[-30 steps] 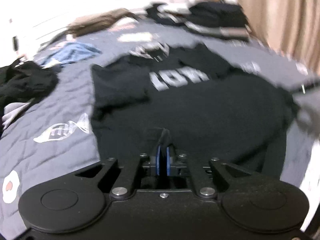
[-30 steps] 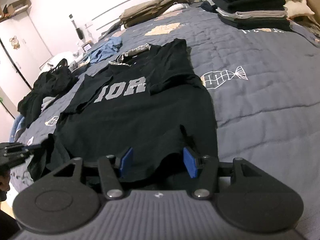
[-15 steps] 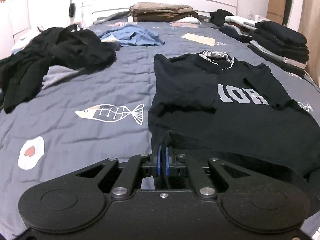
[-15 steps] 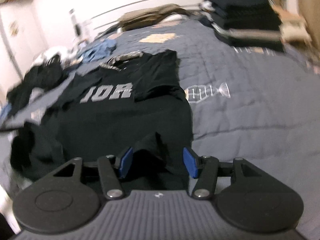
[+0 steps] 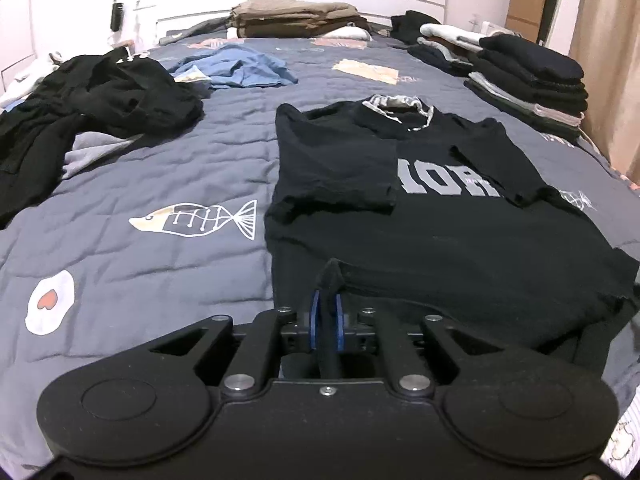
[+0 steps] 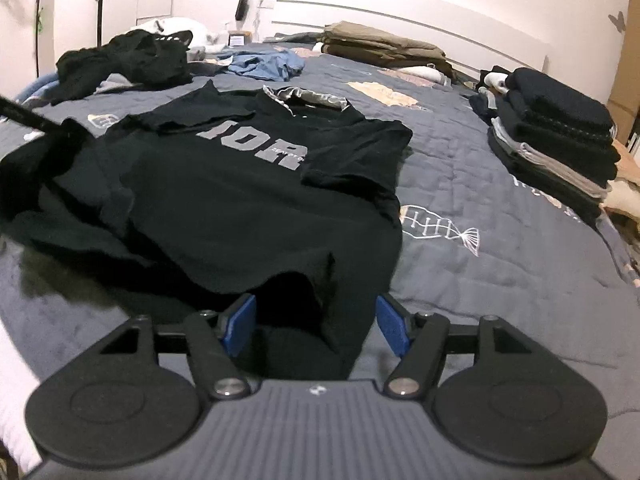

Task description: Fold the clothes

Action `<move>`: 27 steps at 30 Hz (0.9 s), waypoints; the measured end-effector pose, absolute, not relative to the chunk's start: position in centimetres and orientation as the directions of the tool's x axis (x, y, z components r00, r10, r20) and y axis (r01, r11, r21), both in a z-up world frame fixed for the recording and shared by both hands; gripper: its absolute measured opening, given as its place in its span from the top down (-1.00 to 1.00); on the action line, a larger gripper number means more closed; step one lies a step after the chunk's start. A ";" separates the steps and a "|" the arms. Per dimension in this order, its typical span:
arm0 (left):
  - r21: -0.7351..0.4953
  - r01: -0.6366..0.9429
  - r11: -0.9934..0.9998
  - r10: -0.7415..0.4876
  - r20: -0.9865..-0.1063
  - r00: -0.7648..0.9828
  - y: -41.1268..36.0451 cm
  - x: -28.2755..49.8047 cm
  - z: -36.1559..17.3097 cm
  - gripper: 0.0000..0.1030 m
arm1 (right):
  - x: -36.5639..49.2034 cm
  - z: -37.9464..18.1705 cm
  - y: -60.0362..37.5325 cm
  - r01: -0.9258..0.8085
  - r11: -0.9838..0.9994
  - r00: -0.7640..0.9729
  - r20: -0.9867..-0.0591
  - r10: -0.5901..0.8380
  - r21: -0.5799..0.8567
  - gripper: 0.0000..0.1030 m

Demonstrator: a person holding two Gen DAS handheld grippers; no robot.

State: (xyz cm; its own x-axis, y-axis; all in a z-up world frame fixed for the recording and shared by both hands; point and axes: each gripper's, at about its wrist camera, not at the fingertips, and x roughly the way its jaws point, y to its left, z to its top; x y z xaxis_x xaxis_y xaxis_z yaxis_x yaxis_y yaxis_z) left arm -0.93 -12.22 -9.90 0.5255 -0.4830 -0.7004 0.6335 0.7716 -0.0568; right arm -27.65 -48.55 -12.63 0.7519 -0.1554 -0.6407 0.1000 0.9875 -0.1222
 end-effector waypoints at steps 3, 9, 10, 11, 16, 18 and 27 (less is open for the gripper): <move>-0.056 0.642 0.765 -0.487 -0.702 0.519 -12.3 -1.1 -9.9 0.77 | -26.4 -13.2 -48.6 0.108 0.988 0.759 -0.633 -0.155 -0.112 -0.26; -0.058 0.641 0.766 -0.482 -0.712 0.511 -12.3 -0.9 -10.3 0.76 | -24.4 -13.9 -50.0 0.183 0.981 0.748 -0.657 -0.099 0.060 0.62; -0.059 0.639 0.767 -0.480 -0.714 0.510 -12.3 -0.8 -10.4 0.76 | -24.2 -13.8 -50.6 0.202 0.974 0.754 -0.651 -0.088 0.102 0.73; -0.059 0.637 0.769 -0.477 -0.716 0.509 -12.3 -0.8 -10.5 0.76 | -24.0 -13.7 -51.1 0.221 0.965 0.760 -0.646 -0.078 0.144 0.75; -0.063 0.621 0.781 -0.480 -0.698 0.532 -12.1 -0.3 -10.5 0.77 | -24.1 -11.7 -54.0 0.327 0.882 0.833 -0.545 -0.099 0.339 0.82; -0.070 0.611 0.788 -0.485 -0.683 0.547 -12.0 0.0 -10.5 0.78 | -24.2 -11.0 -55.1 0.365 0.839 0.854 -0.504 -0.129 0.404 0.83; -0.063 0.557 0.828 -0.461 -0.643 0.612 -12.1 1.6 -10.2 0.81 | -21.9 -12.6 -56.7 0.482 0.792 0.772 -0.608 -0.182 0.375 0.83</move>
